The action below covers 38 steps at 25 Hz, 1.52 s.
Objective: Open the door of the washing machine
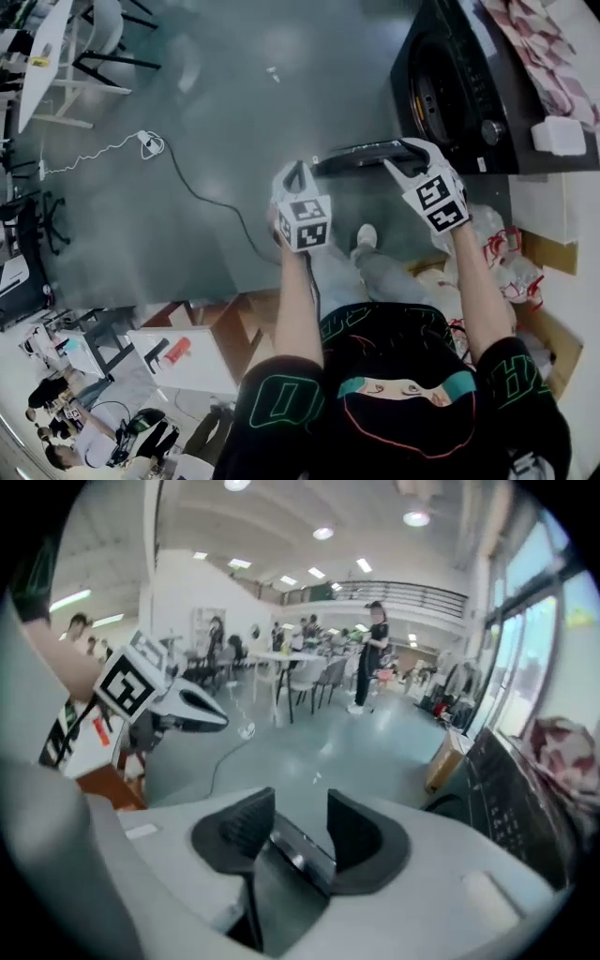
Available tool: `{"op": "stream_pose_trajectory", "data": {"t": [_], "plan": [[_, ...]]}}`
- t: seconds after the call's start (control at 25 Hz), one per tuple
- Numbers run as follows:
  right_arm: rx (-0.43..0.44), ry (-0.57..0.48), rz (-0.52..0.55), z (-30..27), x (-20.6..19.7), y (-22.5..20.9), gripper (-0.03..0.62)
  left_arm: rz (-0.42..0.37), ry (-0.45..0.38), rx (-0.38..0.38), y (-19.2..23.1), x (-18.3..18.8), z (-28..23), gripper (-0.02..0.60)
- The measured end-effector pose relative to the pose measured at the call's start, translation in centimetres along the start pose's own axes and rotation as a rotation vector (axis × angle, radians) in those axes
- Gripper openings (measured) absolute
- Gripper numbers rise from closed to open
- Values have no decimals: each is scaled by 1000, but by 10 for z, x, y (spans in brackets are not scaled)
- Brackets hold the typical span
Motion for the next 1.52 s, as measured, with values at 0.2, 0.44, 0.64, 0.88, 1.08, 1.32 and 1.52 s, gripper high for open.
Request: {"op": "stream_pose_trajectory", "data": {"t": [0.2, 0.44, 0.64, 0.88, 1.08, 1.32, 1.52], "plan": [[-99, -312, -257, 60, 54, -30, 32, 343, -327, 106, 13, 94, 80, 11], [-141, -513, -462, 112, 92, -49, 3, 366, -435, 97, 6, 146, 127, 11], [-209, -534, -455, 135, 111, -43, 3, 339, -477, 114, 12, 162, 145, 11], [-312, -576, -410, 161, 113, -52, 3, 275, -524, 164, 11, 175, 153, 11], [-352, -625, -385, 182, 120, -57, 3, 266, -593, 174, 17, 193, 172, 11], [-368, -664, -327, 203, 129, -69, 3, 276, -621, 153, 12, 215, 180, 11], [-365, -663, -316, 192, 123, -66, 3, 262, -636, 81, 2, 211, 173, 9]]}}
Point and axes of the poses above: the fingertips, and each gripper's own axes: z backward along the fingers, y to its left, x out of its top, the point moved 6 cm from there along z, backward along the fingers, and after that the axes turned 2 degrees about x, right-handed, at the moved point
